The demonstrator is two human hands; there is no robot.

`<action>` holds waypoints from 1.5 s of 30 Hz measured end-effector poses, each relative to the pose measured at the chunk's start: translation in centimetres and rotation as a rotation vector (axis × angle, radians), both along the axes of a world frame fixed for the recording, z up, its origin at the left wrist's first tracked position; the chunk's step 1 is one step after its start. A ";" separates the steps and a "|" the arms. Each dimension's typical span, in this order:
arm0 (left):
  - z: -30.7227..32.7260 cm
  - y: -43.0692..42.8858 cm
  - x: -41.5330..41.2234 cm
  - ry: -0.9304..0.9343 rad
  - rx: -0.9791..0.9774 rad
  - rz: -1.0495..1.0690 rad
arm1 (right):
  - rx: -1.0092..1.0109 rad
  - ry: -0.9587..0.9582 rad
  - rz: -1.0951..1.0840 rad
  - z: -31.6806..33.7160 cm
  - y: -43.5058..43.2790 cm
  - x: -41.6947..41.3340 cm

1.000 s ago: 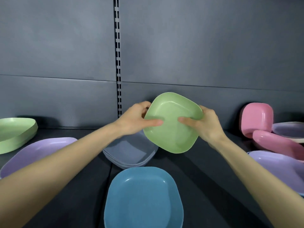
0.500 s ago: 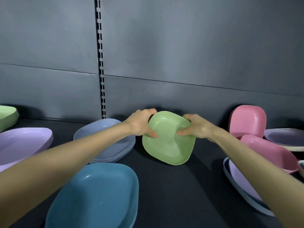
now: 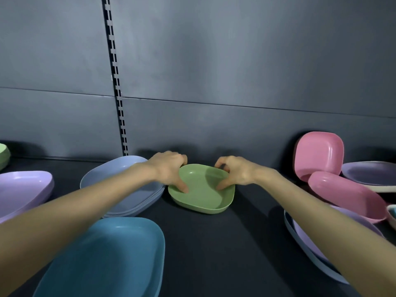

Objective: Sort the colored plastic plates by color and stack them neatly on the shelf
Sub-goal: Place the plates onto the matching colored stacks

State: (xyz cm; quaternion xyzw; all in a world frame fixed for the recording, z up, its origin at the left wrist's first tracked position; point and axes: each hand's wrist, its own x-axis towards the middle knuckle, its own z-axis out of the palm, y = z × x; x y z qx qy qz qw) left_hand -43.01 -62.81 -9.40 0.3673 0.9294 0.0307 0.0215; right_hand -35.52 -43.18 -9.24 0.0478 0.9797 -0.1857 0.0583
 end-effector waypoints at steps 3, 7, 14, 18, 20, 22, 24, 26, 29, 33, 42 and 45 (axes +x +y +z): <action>0.6 -0.4 0.0 0.057 0.139 -0.083 | 0.017 0.103 -0.020 1.0 0.5 1.2; 2.8 0.1 0.6 0.057 0.320 -0.203 | 0.047 0.257 -0.077 3.0 1.4 4.2; 6.7 4.5 4.5 0.145 0.427 -0.379 | 0.208 0.397 -0.213 6.4 4.5 10.3; 7.6 7.8 7.3 0.201 0.399 -0.447 | 0.287 0.428 -0.267 7.6 7.1 13.6; 7.9 9.5 8.6 0.234 0.386 -0.470 | 0.298 0.433 -0.295 8.1 8.5 15.3; 8.1 11.3 9.9 0.262 0.364 -0.478 | 0.306 0.429 -0.315 8.2 10.2 17.0; 8.0 13.1 11.3 0.279 0.346 -0.473 | 0.317 0.422 -0.324 8.2 11.9 18.5; 7.6 15.0 12.7 0.287 0.344 -0.454 | 0.314 0.409 -0.314 8.0 13.8 20.0; 6.7 17.8 14.9 0.279 0.346 -0.421 | 0.319 0.365 -0.275 7.7 16.6 22.3; 5.4 20.6 17.0 0.255 0.344 -0.350 | 0.318 0.338 -0.206 7.4 19.6 24.0; 4.5 24.3 15.2 0.157 0.351 -0.187 | 0.193 0.214 -0.118 6.0 23.6 20.9; 4.1 25.5 13.3 0.138 0.368 -0.149 | 0.188 0.174 -0.101 5.3 24.7 18.7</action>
